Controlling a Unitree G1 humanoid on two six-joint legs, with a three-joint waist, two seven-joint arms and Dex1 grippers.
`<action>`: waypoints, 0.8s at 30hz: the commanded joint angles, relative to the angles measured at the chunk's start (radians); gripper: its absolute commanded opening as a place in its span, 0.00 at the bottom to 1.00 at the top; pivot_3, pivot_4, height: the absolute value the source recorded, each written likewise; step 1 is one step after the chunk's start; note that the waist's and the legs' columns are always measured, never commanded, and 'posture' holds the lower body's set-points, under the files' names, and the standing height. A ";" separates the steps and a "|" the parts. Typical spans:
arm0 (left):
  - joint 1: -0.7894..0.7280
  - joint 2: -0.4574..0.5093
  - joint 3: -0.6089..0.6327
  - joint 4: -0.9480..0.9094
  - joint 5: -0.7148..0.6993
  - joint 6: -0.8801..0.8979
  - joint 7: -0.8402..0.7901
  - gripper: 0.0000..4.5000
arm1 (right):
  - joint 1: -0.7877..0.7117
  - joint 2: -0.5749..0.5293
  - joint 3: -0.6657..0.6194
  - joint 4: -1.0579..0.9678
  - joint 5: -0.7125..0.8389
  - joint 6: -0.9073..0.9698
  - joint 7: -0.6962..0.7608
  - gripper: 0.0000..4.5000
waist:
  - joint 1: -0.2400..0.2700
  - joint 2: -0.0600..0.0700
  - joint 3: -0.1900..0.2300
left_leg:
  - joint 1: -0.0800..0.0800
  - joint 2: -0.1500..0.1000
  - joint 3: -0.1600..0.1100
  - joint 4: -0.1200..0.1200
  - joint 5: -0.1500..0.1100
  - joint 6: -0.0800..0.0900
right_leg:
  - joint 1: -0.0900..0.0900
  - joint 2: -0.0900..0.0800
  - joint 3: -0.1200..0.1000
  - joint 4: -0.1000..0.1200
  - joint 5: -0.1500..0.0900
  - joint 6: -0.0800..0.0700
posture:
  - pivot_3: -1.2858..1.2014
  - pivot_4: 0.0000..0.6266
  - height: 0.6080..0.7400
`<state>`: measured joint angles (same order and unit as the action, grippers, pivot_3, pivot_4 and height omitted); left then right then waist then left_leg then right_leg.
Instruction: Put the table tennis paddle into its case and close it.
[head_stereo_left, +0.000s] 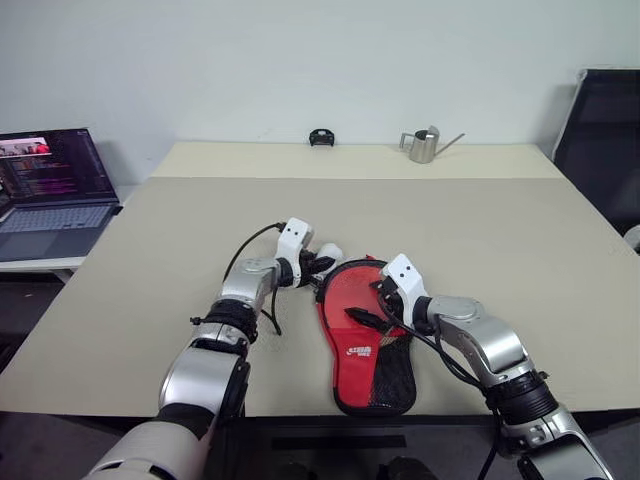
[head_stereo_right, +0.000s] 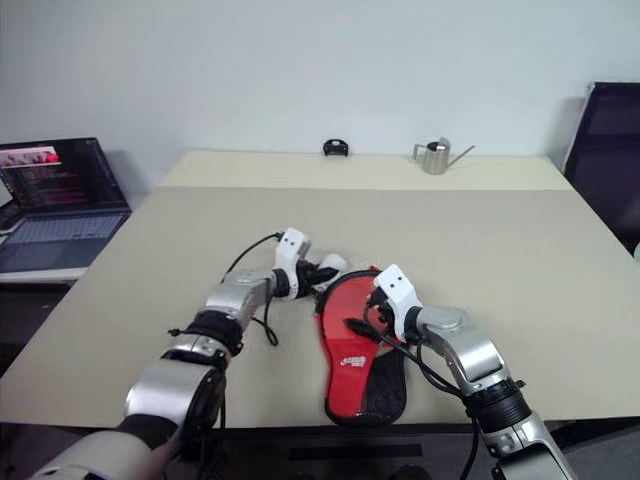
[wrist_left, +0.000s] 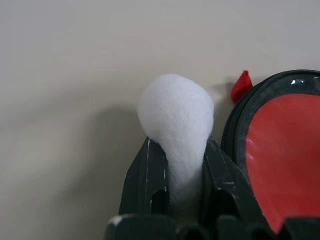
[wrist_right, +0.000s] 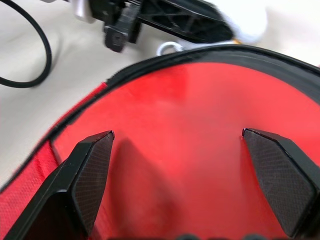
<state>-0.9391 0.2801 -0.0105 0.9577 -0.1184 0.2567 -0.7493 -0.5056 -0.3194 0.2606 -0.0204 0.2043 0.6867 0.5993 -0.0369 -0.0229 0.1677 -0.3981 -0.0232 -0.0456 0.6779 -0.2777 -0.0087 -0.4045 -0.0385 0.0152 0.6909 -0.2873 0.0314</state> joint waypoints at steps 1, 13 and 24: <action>0.079 0.060 0.045 -0.129 -0.026 0.084 0.020 0.08 | 0.018 -0.002 0.020 -0.007 -0.031 0.001 -0.012 1.00 | -0.007 0.000 0.000 | 0.000 0.000 0.000 0.000 0.000 0.000 | 0.000 0.000 0.000 0.000 0.000 0.000 | 0.52 0.24 1.00; 0.261 0.128 0.129 -0.527 -0.155 0.344 0.038 0.08 | 0.035 0.040 0.036 0.003 -0.050 0.009 -0.012 1.00 | -0.007 -0.001 -0.001 | 0.002 0.000 -0.001 0.000 0.001 -0.002 | 0.000 0.000 0.000 0.005 0.000 0.000 | 0.52 0.24 1.00; -0.007 0.141 -0.020 -0.238 -0.043 0.204 -0.075 0.08 | 0.040 0.048 0.132 0.052 -0.108 0.018 0.016 1.00 | 0.002 -0.004 -0.003 | 0.004 0.000 -0.001 0.000 0.002 -0.003 | 0.002 0.000 -0.001 0.005 0.000 0.000 | 0.52 0.24 1.00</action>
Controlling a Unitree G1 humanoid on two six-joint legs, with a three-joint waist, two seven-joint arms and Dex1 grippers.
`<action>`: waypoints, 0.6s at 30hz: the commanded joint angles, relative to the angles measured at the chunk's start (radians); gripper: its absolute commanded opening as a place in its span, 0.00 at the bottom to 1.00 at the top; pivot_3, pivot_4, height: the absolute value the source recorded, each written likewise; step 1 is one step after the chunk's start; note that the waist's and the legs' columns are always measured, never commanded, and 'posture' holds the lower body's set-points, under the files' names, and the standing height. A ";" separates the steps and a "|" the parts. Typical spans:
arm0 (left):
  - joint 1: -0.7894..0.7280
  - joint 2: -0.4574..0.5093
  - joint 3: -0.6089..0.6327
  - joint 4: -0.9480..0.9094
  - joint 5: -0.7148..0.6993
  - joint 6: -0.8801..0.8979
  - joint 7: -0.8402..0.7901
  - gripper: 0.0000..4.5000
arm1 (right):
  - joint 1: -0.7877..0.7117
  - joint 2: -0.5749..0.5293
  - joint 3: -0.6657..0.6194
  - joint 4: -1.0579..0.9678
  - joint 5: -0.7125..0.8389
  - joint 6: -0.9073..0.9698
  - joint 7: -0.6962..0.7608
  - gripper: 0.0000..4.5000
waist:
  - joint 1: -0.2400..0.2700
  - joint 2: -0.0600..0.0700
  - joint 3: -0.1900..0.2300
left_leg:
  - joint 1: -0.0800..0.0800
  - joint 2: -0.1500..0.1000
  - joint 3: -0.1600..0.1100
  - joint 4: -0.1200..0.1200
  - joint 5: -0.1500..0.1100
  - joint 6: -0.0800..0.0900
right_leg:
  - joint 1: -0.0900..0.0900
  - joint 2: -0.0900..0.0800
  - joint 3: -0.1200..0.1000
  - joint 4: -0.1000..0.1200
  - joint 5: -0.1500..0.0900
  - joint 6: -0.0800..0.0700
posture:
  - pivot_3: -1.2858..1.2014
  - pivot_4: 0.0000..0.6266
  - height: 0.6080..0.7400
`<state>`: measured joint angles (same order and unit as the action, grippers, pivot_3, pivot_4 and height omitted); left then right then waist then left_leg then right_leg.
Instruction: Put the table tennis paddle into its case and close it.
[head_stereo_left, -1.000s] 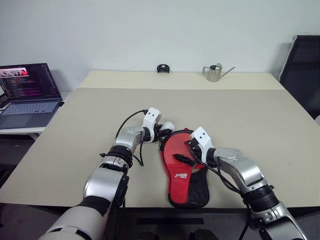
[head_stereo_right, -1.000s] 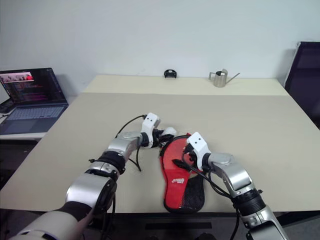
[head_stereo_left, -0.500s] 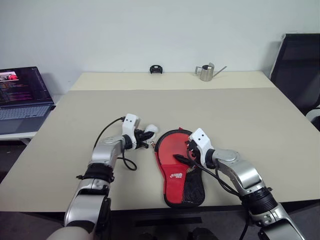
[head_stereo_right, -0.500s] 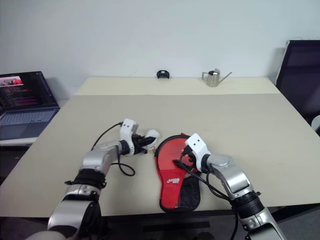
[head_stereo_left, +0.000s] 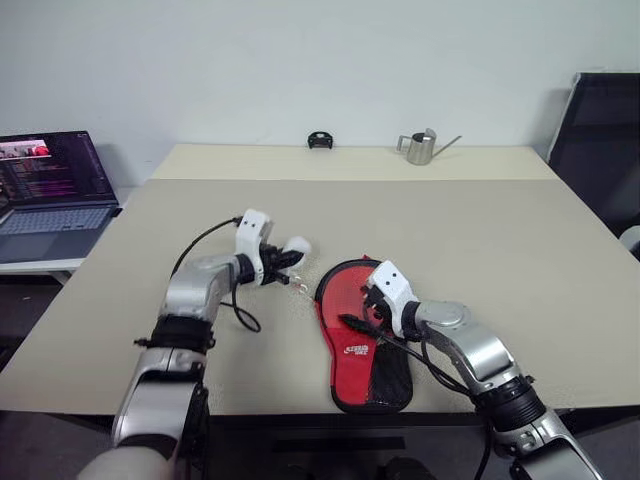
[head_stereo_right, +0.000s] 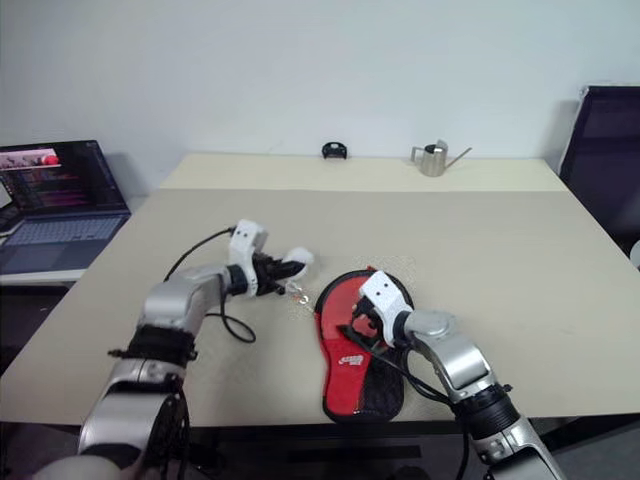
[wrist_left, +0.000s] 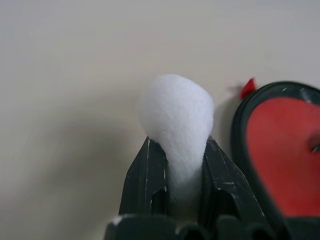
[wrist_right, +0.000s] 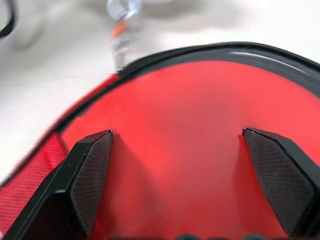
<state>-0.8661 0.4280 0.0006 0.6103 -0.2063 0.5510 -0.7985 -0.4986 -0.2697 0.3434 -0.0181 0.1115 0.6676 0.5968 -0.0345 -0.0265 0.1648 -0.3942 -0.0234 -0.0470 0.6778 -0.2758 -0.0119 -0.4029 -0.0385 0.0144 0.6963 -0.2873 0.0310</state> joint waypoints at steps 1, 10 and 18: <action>-0.117 -0.017 -0.044 0.173 0.063 -0.126 -0.028 0.08 | 0.036 -0.002 0.050 0.049 -0.017 0.038 0.020 1.00 | 0.000 0.000 0.000 | 0.000 0.000 0.000 0.000 0.000 0.000 | 0.000 0.000 0.000 0.000 0.000 0.000 | 0.52 0.24 1.00; -0.307 -0.095 -0.098 0.552 0.190 -0.361 -0.021 0.08 | 0.072 0.019 0.049 0.033 -0.031 0.068 -0.007 1.00 | -0.001 0.000 0.000 | -0.001 0.000 0.000 0.000 0.000 0.000 | -0.001 0.001 -0.001 0.000 0.000 0.000 | 0.52 0.24 1.00; -0.373 -0.150 -0.116 0.681 0.281 -0.455 0.029 0.08 | 0.119 0.036 0.024 0.039 -0.028 0.138 -0.058 1.00 | 0.000 -0.002 -0.001 | 0.000 0.000 0.000 0.000 0.000 0.000 | 0.000 0.001 -0.002 0.000 0.000 0.000 | 0.52 0.24 1.00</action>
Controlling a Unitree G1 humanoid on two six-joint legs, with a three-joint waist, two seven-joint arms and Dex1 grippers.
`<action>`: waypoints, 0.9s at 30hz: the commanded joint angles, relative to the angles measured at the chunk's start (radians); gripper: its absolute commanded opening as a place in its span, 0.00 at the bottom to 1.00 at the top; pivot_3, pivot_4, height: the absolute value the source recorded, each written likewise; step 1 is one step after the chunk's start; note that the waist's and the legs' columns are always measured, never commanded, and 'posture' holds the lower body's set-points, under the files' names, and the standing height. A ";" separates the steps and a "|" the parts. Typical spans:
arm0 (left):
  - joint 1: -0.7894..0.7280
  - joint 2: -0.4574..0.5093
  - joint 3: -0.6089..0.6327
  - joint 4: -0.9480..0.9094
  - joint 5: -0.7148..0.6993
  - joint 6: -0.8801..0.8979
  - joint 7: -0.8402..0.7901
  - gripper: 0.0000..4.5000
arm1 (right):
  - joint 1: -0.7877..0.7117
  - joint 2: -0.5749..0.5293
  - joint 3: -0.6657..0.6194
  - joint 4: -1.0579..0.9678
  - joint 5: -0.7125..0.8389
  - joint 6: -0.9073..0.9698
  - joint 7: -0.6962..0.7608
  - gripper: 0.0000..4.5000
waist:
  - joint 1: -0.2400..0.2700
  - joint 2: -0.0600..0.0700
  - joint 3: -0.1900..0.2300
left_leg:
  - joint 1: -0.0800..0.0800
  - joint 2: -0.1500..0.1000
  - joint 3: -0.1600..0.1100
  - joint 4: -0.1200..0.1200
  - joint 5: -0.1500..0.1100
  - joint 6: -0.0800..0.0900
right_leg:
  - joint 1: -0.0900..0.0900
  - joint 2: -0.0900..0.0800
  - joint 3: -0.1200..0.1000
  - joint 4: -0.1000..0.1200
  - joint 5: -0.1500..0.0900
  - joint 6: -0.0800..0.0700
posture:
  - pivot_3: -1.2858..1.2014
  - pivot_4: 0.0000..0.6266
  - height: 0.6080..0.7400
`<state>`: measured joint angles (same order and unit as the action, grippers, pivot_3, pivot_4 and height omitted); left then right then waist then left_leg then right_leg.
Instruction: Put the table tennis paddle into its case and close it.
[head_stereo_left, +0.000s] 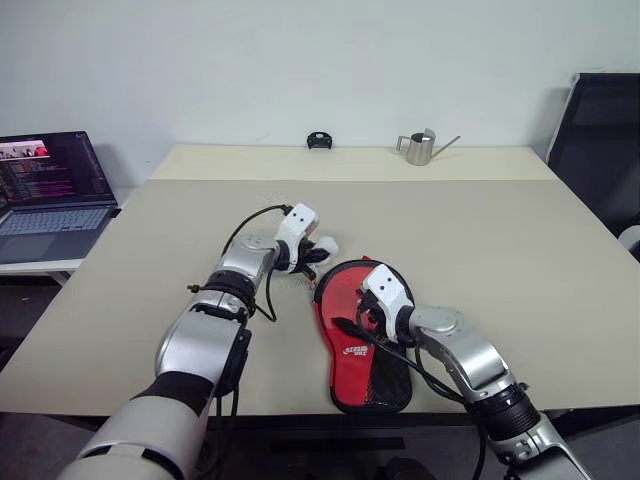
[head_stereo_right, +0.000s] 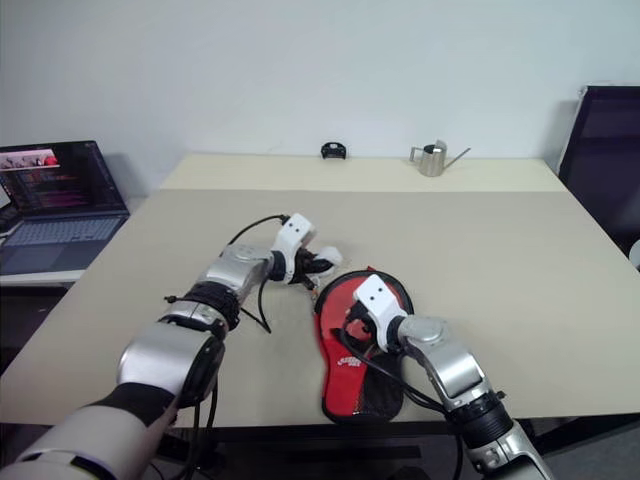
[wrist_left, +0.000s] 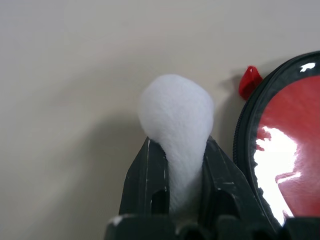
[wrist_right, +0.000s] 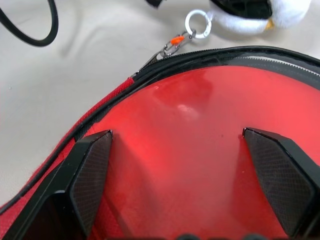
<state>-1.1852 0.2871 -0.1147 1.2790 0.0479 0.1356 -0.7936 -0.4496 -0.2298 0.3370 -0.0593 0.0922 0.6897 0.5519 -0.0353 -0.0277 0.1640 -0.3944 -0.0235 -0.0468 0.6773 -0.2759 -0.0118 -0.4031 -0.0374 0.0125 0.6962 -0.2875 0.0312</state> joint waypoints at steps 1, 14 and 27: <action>-0.061 -0.015 0.001 0.020 0.035 -0.047 0.031 0.08 | 0.074 -0.003 0.026 0.080 -0.005 0.126 -0.016 1.00 | 0.001 -0.001 -0.001 | 0.000 0.000 0.000 0.000 0.000 0.000 | 0.000 0.000 0.000 0.000 0.000 0.000 | 0.52 0.24 1.00; -0.116 -0.141 0.002 0.074 0.151 -0.159 0.239 0.08 | 0.124 -0.010 0.015 0.008 -0.003 0.196 -0.057 1.00 | 0.009 -0.003 -0.002 | 0.013 0.000 -0.005 -0.001 0.000 0.000 | 0.019 0.000 -0.006 -0.009 0.000 0.001 | 0.52 0.24 1.00; -0.188 -0.253 -0.014 0.095 0.252 -0.215 0.466 0.08 | 0.186 -0.006 0.011 -0.113 0.017 0.296 -0.114 1.00 | 0.015 -0.003 -0.002 | 0.012 -0.002 -0.007 -0.006 0.000 0.000 | 0.021 0.000 -0.008 -0.016 -0.001 0.002 | 0.52 0.24 1.00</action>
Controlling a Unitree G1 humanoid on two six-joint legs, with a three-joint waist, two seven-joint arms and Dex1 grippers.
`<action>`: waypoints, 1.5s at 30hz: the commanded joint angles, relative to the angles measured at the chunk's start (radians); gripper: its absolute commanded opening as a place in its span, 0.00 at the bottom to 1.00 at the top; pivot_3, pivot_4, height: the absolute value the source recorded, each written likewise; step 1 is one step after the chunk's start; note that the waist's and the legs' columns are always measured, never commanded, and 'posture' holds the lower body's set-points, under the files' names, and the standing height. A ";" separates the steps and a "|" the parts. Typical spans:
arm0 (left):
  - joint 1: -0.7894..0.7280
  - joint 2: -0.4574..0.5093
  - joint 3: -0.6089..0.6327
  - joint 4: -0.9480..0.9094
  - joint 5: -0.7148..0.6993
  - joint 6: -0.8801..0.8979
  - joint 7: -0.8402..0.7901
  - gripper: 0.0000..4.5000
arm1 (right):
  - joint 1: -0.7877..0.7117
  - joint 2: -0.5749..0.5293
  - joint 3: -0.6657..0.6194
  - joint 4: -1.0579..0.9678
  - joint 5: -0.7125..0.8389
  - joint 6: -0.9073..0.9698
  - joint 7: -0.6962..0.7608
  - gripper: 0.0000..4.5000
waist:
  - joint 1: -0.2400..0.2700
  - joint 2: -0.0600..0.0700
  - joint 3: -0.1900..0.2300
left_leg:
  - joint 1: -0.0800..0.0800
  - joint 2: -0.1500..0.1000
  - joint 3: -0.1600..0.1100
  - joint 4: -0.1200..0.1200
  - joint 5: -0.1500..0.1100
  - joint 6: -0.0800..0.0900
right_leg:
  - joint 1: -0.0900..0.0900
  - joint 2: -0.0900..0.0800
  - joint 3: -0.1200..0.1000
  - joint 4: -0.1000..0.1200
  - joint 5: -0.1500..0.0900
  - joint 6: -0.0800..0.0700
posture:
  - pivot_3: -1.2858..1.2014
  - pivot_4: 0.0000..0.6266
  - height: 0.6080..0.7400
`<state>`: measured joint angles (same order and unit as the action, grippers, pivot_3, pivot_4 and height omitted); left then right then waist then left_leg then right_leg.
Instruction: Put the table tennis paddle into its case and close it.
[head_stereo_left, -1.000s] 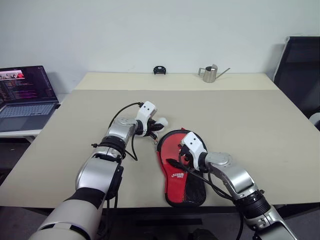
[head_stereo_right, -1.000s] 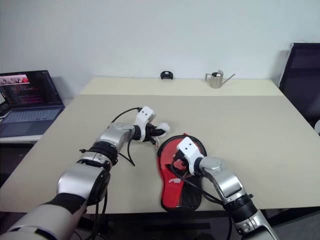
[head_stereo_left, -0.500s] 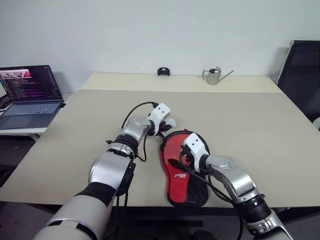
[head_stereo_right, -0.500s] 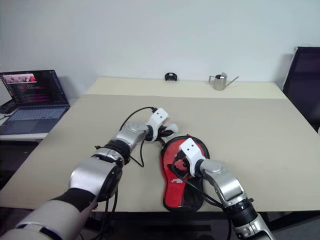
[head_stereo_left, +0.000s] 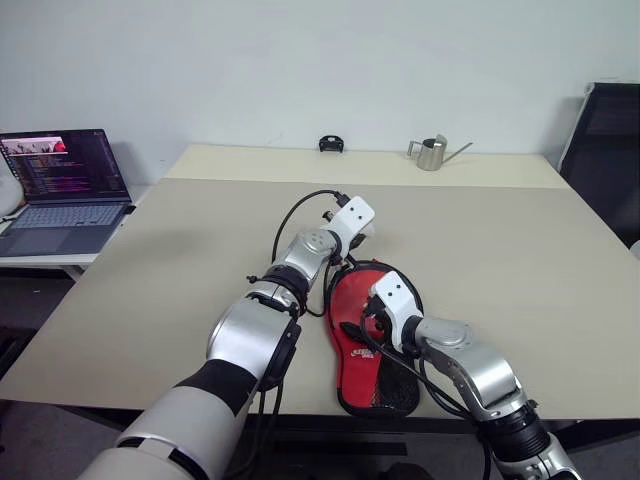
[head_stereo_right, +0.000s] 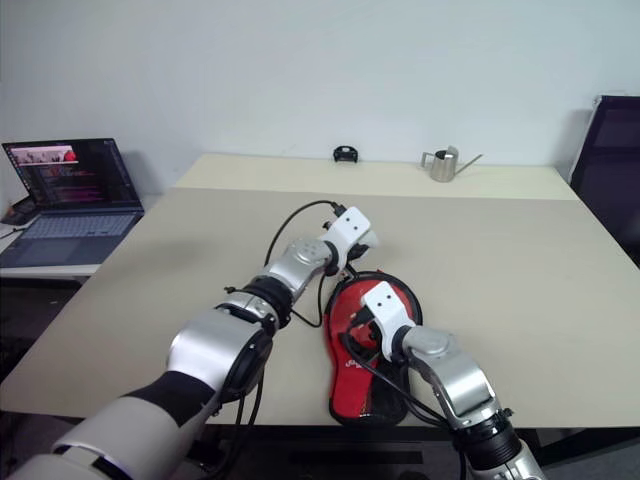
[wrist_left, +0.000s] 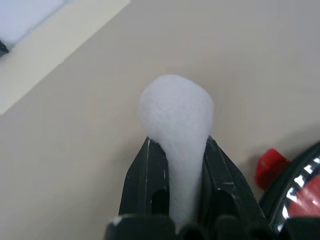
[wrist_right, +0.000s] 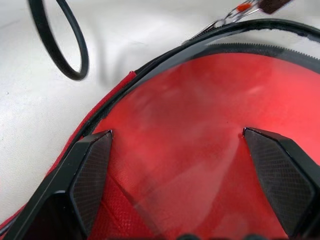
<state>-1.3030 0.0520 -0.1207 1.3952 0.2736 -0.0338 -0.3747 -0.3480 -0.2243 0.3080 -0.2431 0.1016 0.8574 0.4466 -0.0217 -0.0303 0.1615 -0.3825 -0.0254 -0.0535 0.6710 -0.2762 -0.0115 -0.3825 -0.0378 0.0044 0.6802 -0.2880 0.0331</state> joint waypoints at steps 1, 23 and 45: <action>-0.076 -0.024 -0.009 -0.021 0.036 -0.049 0.057 0.08 | 0.089 -0.008 0.041 0.061 0.008 0.137 -0.014 1.00 | 0.002 0.000 0.000 | 0.000 0.000 0.000 0.000 0.000 0.000 | 0.000 0.000 0.000 0.000 0.000 0.000 | 0.52 0.24 1.00; -0.209 -0.285 -0.053 -0.019 0.142 -0.185 0.115 0.08 | 0.171 0.039 0.030 -0.059 0.019 0.216 -0.119 1.00 | 0.023 0.001 0.001 | -0.001 -0.003 -0.001 -0.006 0.000 0.000 | -0.002 -0.002 -0.006 -0.004 -0.002 0.002 | 0.52 0.24 1.00; -0.050 -0.256 -0.108 -0.008 0.161 -0.071 -0.034 0.70 | 0.145 0.046 0.026 -0.040 0.024 0.209 -0.125 1.00 | 0.020 0.003 -0.001 | -0.001 -0.003 -0.002 -0.007 0.000 0.000 | -0.001 -0.002 -0.007 -0.003 -0.002 0.002 | 0.52 0.24 1.00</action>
<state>-1.3542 -0.1593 -0.2445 1.4263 0.4511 -0.1034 -0.4074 -0.2539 -0.1693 0.2992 -0.3940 0.1064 0.9665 0.3073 -0.0019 -0.0274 0.1602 -0.3830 -0.0284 -0.0555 0.6645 -0.2760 -0.0117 -0.3833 -0.0397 -0.0030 0.6770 -0.2903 0.0354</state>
